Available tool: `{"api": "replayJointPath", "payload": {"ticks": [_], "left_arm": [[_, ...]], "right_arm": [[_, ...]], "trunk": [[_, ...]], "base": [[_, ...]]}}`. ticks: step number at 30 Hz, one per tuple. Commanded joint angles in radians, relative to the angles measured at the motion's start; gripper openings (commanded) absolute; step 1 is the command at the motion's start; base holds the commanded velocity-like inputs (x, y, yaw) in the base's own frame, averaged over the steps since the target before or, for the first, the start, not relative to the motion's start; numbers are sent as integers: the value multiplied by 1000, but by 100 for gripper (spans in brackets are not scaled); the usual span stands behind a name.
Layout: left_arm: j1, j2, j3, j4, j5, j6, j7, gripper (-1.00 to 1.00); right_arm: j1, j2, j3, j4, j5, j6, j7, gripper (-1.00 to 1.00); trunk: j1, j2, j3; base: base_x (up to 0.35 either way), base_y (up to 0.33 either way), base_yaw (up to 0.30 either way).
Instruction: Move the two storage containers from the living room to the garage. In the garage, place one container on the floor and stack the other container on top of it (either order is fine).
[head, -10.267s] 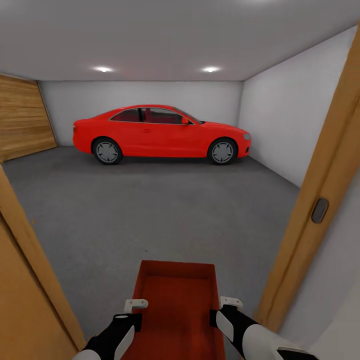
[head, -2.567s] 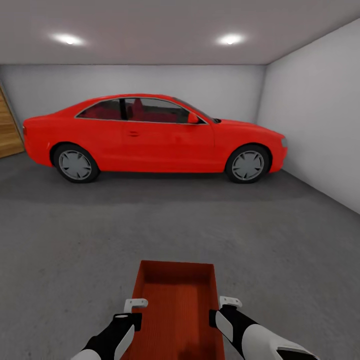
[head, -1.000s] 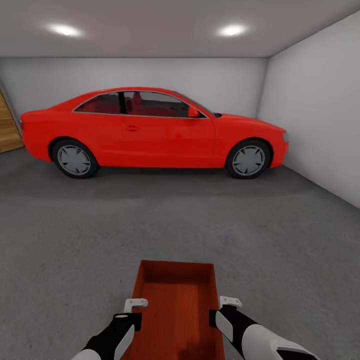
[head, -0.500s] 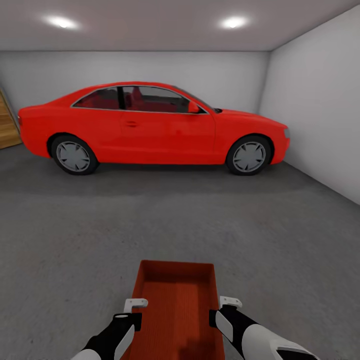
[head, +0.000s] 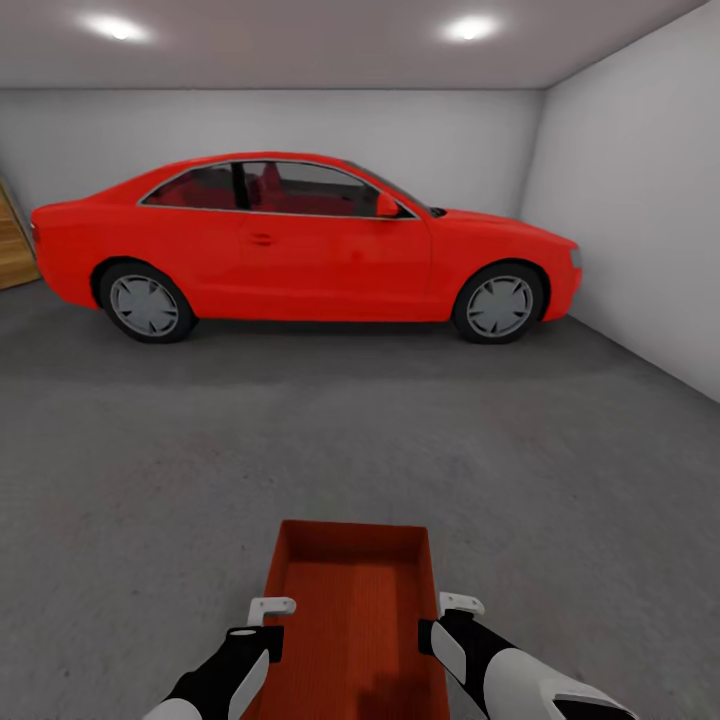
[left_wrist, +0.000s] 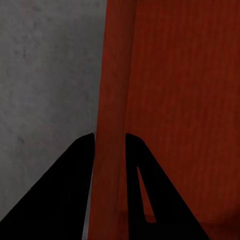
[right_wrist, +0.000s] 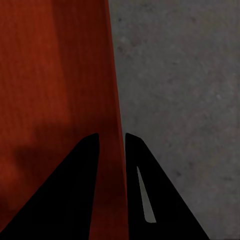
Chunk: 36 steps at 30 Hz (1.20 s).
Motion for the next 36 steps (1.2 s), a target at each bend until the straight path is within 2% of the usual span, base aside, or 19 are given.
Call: {"api": "replayJointPath", "payload": {"ticks": [1, 36], "left_arm": [[0, 1, -21, -2, 26, 2, -6, -100], [-1, 1, -22, -2, 26, 3, -6, -100]], "right_arm": [[0, 1, 17, -1, -27, 2, -4, -100], [0, 1, 17, -1, -27, 2, -4, -100]], "trunk": [[0, 0, -3], [0, 0, -58]], "base": [[0, 0, 0], [0, 0, 0]]}}
